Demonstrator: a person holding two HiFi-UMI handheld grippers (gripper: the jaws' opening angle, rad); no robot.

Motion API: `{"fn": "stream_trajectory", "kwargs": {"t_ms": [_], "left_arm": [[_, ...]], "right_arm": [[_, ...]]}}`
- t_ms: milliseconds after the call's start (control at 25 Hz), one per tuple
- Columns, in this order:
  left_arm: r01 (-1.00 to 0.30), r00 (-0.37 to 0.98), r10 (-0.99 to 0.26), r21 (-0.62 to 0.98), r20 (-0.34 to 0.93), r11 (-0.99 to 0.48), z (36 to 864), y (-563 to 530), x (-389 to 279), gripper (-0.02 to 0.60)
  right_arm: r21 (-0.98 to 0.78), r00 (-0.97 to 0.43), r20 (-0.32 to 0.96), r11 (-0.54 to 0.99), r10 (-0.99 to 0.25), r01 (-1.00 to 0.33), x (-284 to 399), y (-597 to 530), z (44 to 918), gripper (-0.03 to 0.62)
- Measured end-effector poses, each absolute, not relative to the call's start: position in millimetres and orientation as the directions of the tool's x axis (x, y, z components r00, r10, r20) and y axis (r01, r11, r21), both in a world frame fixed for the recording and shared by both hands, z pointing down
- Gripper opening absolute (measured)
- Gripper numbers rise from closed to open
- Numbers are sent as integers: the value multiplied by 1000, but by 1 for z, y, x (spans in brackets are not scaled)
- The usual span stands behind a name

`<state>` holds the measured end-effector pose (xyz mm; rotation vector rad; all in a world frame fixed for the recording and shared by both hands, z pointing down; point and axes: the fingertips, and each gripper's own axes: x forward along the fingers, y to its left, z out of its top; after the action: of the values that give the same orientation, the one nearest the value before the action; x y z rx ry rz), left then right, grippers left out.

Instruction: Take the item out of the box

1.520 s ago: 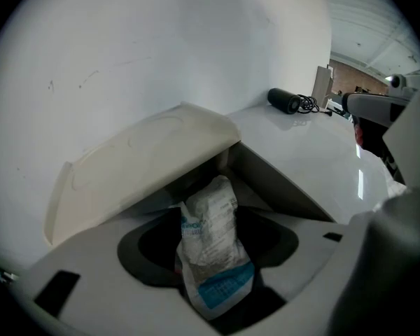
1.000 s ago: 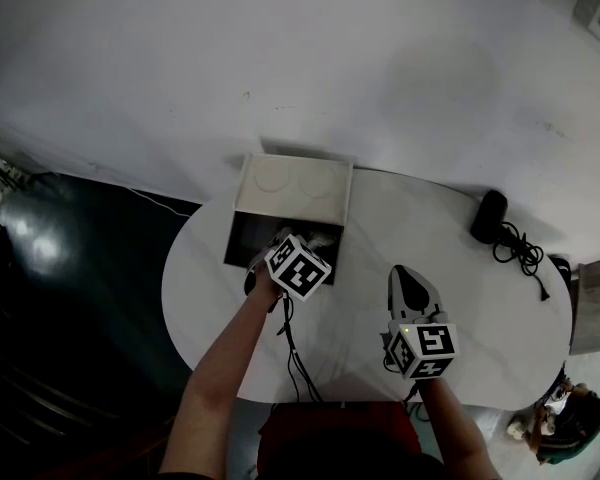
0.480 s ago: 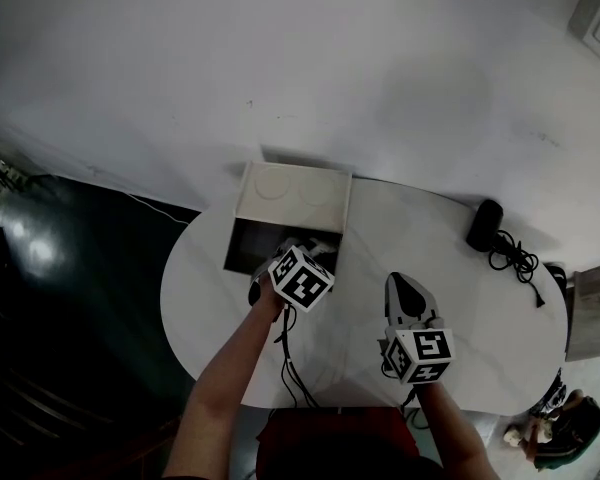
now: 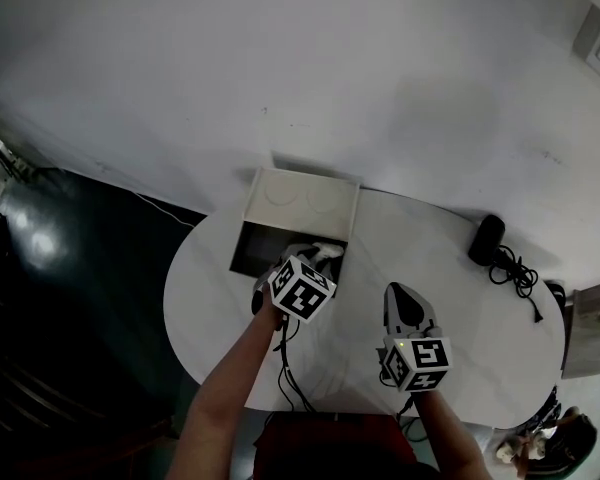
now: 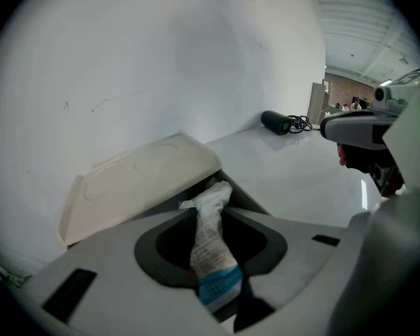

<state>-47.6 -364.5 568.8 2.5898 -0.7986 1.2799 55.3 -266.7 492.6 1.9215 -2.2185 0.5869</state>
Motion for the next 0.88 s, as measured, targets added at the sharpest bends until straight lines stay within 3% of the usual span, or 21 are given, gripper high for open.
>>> {"fn": "stream_trajectory", "kwargs": {"t_ms": [880], "left_arm": [[-713, 549, -631, -87, 548, -695, 483, -342, -58, 129]], "right_arm": [[-185, -229, 298, 179, -927, -966, 55, -250, 467, 14]]}}
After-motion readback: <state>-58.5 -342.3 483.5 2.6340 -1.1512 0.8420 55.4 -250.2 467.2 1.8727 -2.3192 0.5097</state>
